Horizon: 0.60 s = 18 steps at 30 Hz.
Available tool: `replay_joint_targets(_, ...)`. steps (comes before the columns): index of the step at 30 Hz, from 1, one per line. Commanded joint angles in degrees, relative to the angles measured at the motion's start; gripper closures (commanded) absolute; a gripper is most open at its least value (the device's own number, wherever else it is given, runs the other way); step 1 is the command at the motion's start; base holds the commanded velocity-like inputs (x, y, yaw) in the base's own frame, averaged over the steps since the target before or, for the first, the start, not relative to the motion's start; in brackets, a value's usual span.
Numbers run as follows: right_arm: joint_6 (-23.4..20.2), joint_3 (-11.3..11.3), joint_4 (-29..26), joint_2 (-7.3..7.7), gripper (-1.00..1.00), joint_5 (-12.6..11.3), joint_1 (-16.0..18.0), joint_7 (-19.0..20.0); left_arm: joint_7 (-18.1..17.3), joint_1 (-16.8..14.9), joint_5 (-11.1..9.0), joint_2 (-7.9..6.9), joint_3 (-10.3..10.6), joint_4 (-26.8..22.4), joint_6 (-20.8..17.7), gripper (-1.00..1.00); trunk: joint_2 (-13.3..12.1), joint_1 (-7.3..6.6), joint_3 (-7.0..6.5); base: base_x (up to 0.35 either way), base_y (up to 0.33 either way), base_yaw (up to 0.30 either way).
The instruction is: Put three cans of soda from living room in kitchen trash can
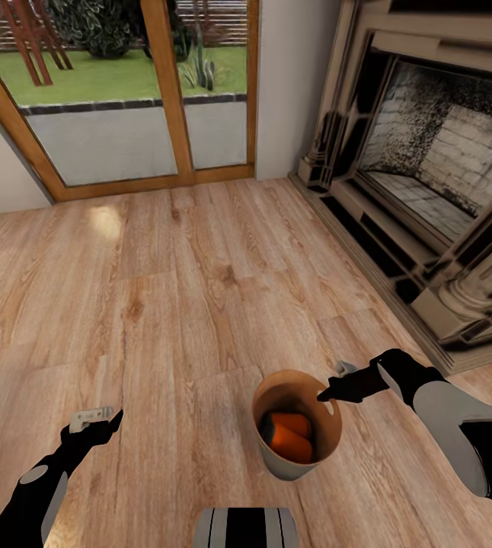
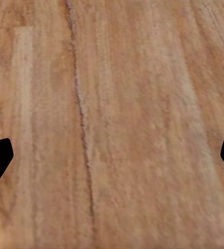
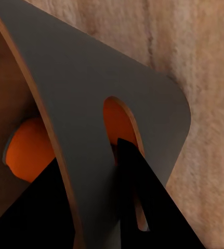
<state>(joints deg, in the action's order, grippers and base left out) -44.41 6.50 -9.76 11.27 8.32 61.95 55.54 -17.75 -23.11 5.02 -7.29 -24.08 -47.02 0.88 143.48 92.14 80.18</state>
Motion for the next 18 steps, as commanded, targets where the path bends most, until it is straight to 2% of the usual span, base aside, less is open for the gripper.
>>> replay_joint_targets(1,-0.8,-0.8,0.0,-0.02,1.00,-1.0,0.0,0.2,0.0,0.0,0.0,0.00,0.0,0.0,0.0,-1.00,0.0,0.00,0.00,0.000,0.000,0.000)
replay_joint_targets(8,-0.7,-0.8,-0.3,0.10,1.00,-1.0,0.0,0.3,0.1,0.0,0.1,0.00,0.0,0.0,0.0,-1.00,0.1,0.15,1.32,0.000,0.000,0.000)
replay_joint_targets(12,-0.8,-0.8,-1.8,0.96,1.00,-1.0,0.0,0.4,0.1,0.0,0.1,0.00,0.0,0.0,0.0,-1.00,0.1,0.25,2.21,0.000,0.000,0.000)
replay_joint_targets(18,-0.8,-0.7,-2.2,1.25,1.00,-1.0,0.0,0.4,0.0,0.0,0.0,0.00,0.0,0.0,0.0,-1.00,0.1,0.25,2.21,0.000,0.000,0.000)
